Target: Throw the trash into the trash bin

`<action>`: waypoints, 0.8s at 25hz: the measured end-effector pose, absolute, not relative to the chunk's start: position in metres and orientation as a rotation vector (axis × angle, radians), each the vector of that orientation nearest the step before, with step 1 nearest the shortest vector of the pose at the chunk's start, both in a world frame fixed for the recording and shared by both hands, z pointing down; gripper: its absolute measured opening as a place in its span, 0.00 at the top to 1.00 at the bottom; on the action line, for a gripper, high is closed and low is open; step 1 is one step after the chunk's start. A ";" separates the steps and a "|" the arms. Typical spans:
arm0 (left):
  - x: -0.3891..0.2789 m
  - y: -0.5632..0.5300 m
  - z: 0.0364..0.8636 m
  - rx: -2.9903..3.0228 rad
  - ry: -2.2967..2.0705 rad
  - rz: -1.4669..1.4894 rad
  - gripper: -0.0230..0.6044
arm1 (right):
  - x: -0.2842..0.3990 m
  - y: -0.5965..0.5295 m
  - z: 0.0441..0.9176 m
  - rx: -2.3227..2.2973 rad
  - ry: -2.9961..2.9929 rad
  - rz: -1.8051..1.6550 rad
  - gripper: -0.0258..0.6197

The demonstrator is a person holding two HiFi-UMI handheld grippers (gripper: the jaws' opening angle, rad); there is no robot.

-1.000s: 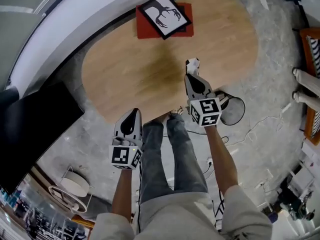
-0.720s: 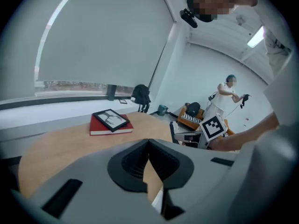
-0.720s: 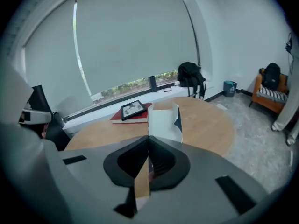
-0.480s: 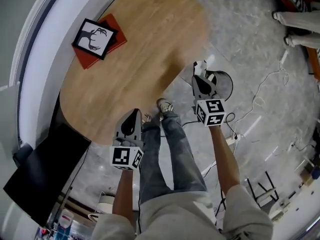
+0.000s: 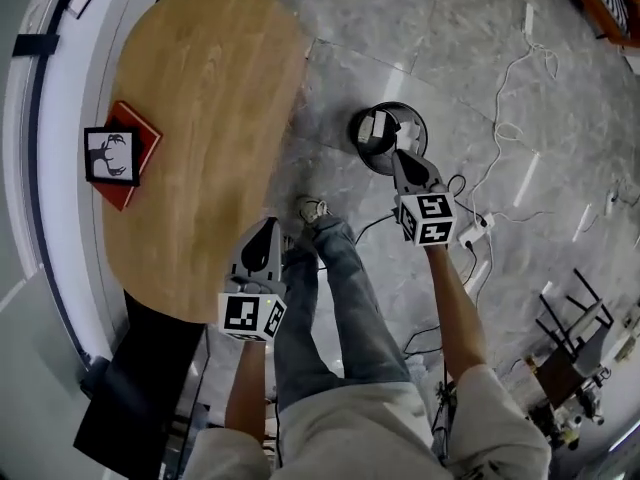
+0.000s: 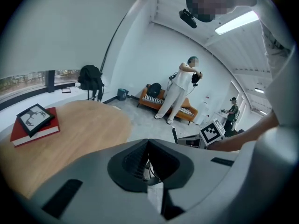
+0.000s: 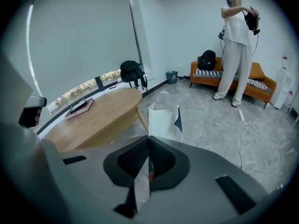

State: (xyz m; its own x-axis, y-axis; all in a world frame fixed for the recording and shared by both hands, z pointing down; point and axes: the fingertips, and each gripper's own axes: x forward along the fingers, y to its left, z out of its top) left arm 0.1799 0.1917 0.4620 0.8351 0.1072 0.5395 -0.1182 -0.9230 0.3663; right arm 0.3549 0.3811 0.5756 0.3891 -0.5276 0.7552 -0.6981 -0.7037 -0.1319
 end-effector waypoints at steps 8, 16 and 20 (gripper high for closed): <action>0.206 0.227 0.472 2.639 0.109 0.847 0.93 | 0.365 0.437 0.604 2.500 -0.986 1.279 0.67; 0.202 0.227 0.468 2.636 0.071 0.867 0.93 | 0.355 0.436 0.607 2.476 -1.039 1.304 0.67; 0.196 0.213 0.462 2.642 0.003 0.846 0.93 | 0.355 0.417 0.597 2.459 -1.089 1.274 0.70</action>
State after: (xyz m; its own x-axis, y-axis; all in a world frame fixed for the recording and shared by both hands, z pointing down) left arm 0.1963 0.2130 0.4618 0.8203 0.1117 0.5609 -0.1072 -0.9333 0.3427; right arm 0.3551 0.4168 0.5970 0.3698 -0.5300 0.7631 -0.6714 -0.7202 -0.1748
